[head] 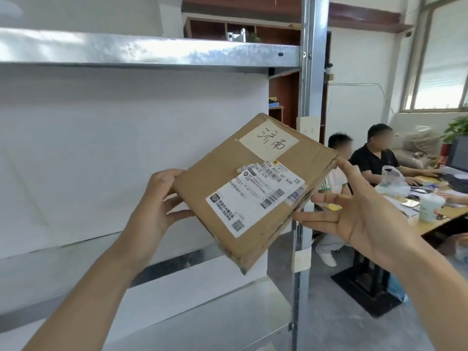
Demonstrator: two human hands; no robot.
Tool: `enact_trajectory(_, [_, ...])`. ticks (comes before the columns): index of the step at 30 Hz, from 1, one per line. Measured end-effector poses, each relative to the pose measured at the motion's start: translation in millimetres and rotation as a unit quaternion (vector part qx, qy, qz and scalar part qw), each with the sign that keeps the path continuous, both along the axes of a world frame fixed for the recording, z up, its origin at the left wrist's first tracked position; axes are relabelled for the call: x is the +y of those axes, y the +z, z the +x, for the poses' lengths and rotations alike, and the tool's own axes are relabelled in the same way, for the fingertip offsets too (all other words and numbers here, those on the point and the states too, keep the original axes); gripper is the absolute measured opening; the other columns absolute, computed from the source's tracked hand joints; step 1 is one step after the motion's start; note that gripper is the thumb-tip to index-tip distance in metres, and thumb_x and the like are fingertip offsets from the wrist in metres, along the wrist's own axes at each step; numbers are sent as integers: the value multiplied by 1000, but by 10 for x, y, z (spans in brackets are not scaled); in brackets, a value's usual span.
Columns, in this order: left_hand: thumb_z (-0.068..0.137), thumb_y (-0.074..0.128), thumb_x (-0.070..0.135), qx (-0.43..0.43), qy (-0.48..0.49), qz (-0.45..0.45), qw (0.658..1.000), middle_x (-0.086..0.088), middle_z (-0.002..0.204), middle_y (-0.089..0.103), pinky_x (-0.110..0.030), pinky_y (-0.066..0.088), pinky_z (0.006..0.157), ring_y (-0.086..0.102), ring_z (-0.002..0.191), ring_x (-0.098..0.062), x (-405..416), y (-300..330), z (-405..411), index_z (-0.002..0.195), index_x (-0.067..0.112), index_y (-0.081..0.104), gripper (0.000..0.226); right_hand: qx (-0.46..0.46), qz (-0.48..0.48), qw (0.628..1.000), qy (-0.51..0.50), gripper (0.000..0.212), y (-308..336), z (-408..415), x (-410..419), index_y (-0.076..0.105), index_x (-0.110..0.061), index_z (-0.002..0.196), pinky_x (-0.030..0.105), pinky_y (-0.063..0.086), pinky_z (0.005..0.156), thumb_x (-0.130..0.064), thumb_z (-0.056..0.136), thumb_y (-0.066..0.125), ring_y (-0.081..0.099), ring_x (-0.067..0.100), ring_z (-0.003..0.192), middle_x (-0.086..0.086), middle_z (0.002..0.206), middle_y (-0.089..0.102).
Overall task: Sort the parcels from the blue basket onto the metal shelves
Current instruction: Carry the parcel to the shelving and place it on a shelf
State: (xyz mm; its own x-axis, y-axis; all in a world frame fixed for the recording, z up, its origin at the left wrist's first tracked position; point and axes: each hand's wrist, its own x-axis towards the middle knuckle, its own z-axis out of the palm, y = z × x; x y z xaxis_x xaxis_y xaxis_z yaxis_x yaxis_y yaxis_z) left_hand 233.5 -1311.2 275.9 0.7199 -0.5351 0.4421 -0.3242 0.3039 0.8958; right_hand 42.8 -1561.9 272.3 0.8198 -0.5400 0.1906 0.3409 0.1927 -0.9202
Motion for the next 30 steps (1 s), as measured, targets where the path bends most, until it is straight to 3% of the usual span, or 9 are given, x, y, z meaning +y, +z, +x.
enact_trajectory(2, [72,57,59,19,23,-24,999,-11,120,64,-46,56,91,63,104,-26,-38,134,27,125,12,57,70,-6,-2,1000,27,44,-18,73,-105,42,-55,149,63,56,99,-50,105,43,72,58,102,21,115,54])
enact_trajectory(5, [68,62,59,42,20,-33,998,-13,119,67,-51,51,101,63,105,-28,-159,289,147,125,15,57,72,-20,1,999,38,45,39,176,-118,51,-45,145,58,59,92,-46,101,46,72,58,101,21,121,60])
enact_trajectory(8, [78,57,58,49,28,-18,998,-11,114,70,-49,51,98,63,103,-26,-276,339,267,118,18,63,57,-25,9,999,30,50,36,313,-150,54,-29,146,55,61,90,-46,99,48,76,51,95,21,109,72])
enact_trajectory(13, [104,35,51,50,43,40,997,-4,108,72,-42,48,94,61,106,-24,-534,272,561,105,25,71,44,31,50,998,2,48,-24,651,-260,47,-17,150,51,64,81,-42,109,43,80,43,83,20,103,65])
enact_trajectory(16, [106,29,50,70,51,64,994,-2,104,74,-38,47,90,64,97,-20,-682,180,790,114,24,71,50,46,69,996,15,52,-2,798,-255,42,-21,154,59,56,97,-42,107,48,79,47,86,26,118,58])
enact_trajectory(20, [104,30,55,98,76,100,987,-3,98,72,-35,46,78,62,79,-15,-823,40,1032,122,15,68,58,66,71,995,27,58,37,957,-267,39,-23,156,63,46,110,-43,104,56,71,55,102,27,118,52])
enact_trajectory(23, [104,31,56,116,86,110,983,-9,109,74,-35,46,78,63,86,-19,-889,-81,1138,131,8,68,66,105,82,991,18,63,110,1083,-255,40,-21,156,61,49,107,-45,101,59,70,53,105,24,120,56])
enact_trajectory(26, [103,33,58,128,93,117,981,-12,120,74,-35,47,81,64,93,-21,-928,-147,1175,132,10,67,66,127,57,990,5,58,70,1149,-218,38,-28,156,56,54,94,-48,104,53,72,43,103,19,139,54])
enact_trajectory(30, [102,34,59,124,102,117,980,-7,129,73,-38,49,96,65,114,-23,-965,-197,1190,132,17,67,61,155,44,987,-2,40,-38,1190,-173,46,-31,142,62,52,99,-48,106,47,67,34,115,10,128,58])
